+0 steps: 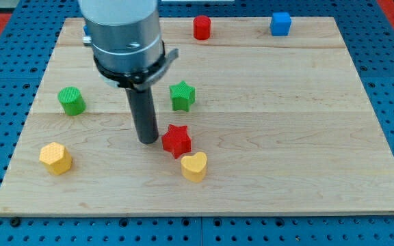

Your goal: Move the green star right a bit

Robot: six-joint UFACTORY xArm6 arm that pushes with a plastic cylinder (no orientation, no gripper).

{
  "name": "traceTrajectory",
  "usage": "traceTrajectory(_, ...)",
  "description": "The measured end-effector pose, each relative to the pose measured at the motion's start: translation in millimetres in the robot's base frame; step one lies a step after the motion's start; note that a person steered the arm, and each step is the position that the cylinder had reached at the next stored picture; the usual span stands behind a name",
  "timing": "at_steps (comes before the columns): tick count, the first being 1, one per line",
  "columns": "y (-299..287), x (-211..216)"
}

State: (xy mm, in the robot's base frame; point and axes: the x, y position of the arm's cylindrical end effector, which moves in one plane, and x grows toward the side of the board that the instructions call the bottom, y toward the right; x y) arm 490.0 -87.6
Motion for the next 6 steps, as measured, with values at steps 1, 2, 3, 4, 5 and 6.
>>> traceTrajectory(1, -3, -40)
traceTrajectory(2, 25, -46)
traceTrajectory(3, 23, -53)
traceTrajectory(4, 26, -64)
traceTrajectory(5, 48, -67)
traceTrajectory(6, -7, -37)
